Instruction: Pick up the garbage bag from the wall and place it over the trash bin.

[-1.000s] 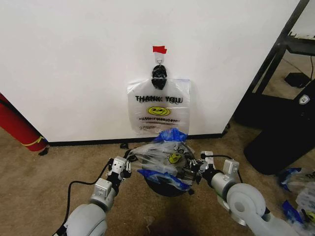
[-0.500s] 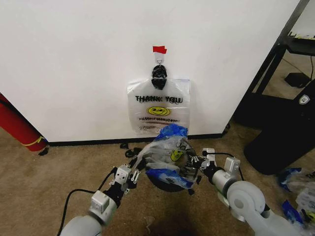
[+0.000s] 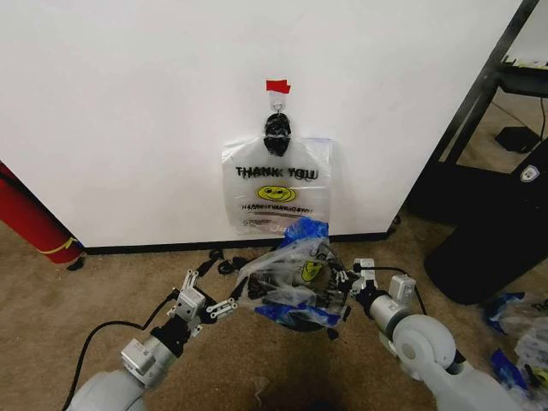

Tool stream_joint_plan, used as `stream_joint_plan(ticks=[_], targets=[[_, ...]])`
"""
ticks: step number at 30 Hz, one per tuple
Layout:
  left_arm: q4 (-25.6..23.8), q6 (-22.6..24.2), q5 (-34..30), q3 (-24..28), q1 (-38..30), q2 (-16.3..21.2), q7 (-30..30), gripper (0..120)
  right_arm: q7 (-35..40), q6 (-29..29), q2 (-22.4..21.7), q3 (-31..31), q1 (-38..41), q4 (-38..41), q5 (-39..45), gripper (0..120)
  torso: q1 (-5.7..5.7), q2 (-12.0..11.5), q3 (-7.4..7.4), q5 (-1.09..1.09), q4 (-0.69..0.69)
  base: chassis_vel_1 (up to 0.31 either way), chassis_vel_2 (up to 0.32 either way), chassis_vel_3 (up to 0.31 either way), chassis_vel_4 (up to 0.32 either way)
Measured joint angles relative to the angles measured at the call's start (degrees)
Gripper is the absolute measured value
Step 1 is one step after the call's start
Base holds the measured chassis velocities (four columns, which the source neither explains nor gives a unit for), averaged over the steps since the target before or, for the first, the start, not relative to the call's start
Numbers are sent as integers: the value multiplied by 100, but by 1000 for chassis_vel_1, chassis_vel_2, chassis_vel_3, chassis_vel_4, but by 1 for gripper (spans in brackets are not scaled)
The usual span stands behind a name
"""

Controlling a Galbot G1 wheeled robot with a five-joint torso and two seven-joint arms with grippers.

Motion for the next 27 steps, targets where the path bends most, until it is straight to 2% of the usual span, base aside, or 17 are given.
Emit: stream_joint_plan(ticks=[2,8,16,22,27], targets=[[80,-6,-55,86,-159,1,67,99,-63,55,-19,-44,3,-25,-112,0,0,0,0,0,0,0,0,0,0],[745,100,-256,637,-1091,-6,359,100,-482,322,-157,-280,208,-214,-610,0,1,0,1,0,3,0,0,0,0],[995,410,-432,1383,-1667,12,392,100,-687,418,-265,-332,387,-364,-783,0,1,0,1,0,3,0,0,0,0],[1196,571,-385,1981,-2284,-120,151,100,-708,418,-189,-381,401,-415,-903,0,1,0,1,1,2,0,0,0,0],[1322,718,-294,2128,-2577,-159,-90,97,-710,418,-137,-402,371,-400,-990,0,1,0,1,1,1,0,0,0,0]])
